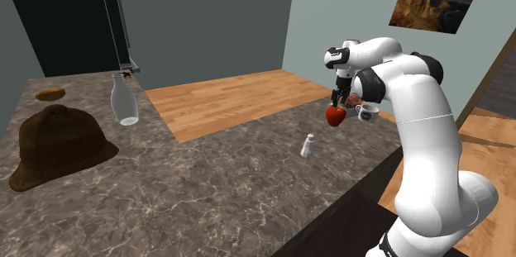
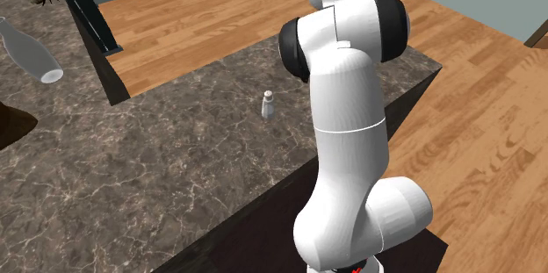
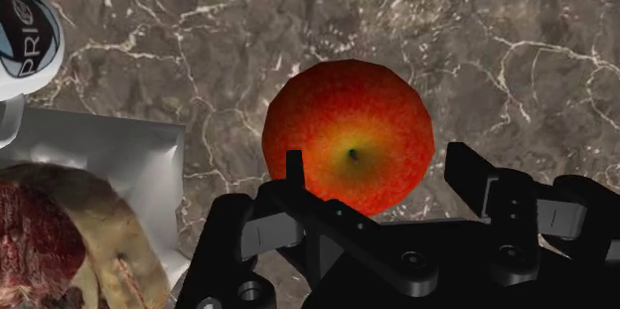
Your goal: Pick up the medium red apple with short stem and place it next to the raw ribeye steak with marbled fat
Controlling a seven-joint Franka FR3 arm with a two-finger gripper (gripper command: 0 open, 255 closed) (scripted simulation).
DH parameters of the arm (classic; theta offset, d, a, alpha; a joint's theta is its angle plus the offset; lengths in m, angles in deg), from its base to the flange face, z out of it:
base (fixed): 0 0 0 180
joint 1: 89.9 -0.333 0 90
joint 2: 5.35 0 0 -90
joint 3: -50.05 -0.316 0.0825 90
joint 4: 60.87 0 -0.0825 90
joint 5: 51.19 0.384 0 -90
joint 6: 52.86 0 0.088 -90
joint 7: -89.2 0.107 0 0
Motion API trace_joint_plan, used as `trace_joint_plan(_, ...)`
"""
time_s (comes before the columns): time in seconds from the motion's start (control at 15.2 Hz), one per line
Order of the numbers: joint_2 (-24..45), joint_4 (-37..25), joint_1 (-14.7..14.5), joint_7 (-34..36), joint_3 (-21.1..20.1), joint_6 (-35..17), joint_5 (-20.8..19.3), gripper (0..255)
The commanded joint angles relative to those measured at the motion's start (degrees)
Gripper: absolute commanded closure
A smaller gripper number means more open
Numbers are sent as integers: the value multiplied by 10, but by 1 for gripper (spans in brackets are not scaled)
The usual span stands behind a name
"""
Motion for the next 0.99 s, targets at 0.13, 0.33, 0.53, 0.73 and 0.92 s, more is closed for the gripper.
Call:
trace_joint_plan(0.13, 0, 0, 0, 0, 0, 0, 0, 0)
trace_joint_plan(0.33, -2, -58, 10, 6, 2, 57, -4, 0)
trace_joint_plan(0.53, 0, -77, 14, 8, 2, 73, -4, 0)
trace_joint_plan(0.73, 0, -77, 14, 8, 2, 73, -4, 0)
trace_joint_plan(0.92, 0, -77, 14, 8, 2, 73, -4, 0)
